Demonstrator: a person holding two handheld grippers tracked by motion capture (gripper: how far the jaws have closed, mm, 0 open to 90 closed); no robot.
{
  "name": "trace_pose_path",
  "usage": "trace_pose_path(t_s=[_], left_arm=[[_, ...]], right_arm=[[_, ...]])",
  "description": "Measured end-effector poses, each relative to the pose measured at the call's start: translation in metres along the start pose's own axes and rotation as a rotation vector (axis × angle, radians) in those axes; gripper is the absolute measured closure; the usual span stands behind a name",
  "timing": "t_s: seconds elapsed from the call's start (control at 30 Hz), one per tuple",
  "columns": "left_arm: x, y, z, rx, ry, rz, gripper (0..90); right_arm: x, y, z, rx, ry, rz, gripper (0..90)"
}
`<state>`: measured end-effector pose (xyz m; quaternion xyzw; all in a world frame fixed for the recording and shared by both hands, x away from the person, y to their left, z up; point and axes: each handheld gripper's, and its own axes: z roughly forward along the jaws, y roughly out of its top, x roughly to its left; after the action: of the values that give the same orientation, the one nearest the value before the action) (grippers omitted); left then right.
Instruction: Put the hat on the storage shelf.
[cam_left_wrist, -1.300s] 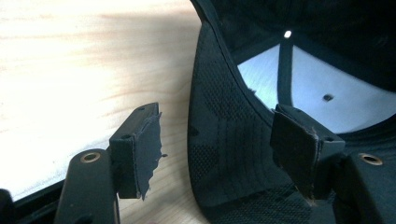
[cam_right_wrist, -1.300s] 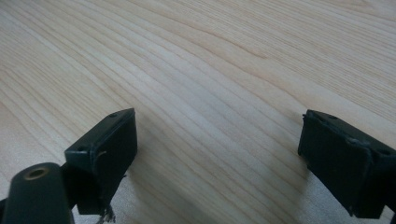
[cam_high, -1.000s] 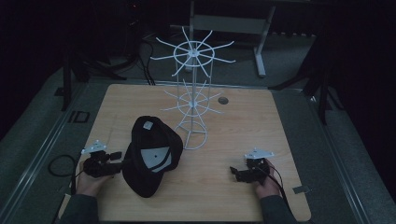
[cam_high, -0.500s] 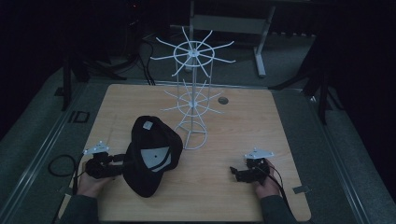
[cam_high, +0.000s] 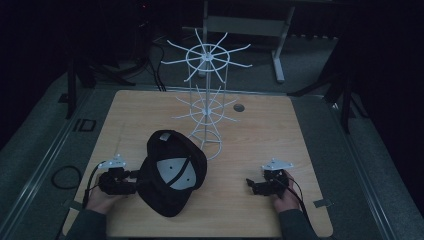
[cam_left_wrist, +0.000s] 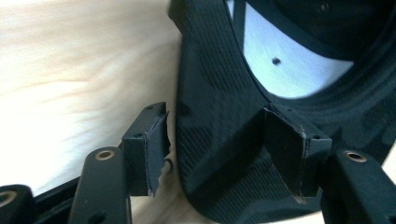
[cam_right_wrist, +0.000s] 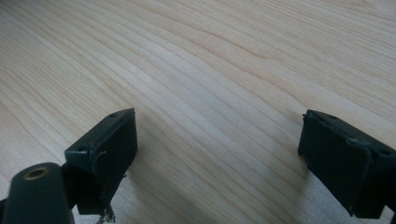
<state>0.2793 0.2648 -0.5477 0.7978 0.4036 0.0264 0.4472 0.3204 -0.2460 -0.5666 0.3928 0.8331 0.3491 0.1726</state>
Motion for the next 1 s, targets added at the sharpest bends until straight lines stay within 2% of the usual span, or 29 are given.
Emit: trace_pose_path(t_s=[0.1,0.2,0.4,0.53,0.57,0.67,0.77,1.0], left_arm=[[-0.004,0.001,0.002,0.011,-0.011,0.017,42.6],[-0.006,0.002,0.002,0.018,-0.047,0.032,48.2],[-0.011,0.005,0.012,0.044,-0.062,0.05,40.2],[-0.013,0.007,0.017,0.063,-0.075,0.063,40.0],[-0.014,0.008,0.018,0.067,-0.08,0.069,41.5],[-0.016,0.01,0.015,0.06,-0.095,0.077,53.8],[-0.014,0.01,0.009,0.053,-0.093,0.071,60.0],[0.0,0.002,-0.003,0.052,-0.017,0.0,63.1]], right_arm=[[0.0,0.0,0.0,0.0,0.0,0.0,11.7],[0.0,0.0,0.0,0.0,0.0,0.0,11.6],[0.0,0.0,0.0,0.0,0.0,0.0,11.7],[0.0,0.0,0.0,0.0,0.0,0.0,11.7],[0.0,0.0,0.0,0.0,0.0,0.0,11.7],[0.0,0.0,0.0,0.0,0.0,0.0,11.6],[0.0,0.0,0.0,0.0,0.0,0.0,11.7],[0.0,0.0,0.0,0.0,0.0,0.0,11.7]])
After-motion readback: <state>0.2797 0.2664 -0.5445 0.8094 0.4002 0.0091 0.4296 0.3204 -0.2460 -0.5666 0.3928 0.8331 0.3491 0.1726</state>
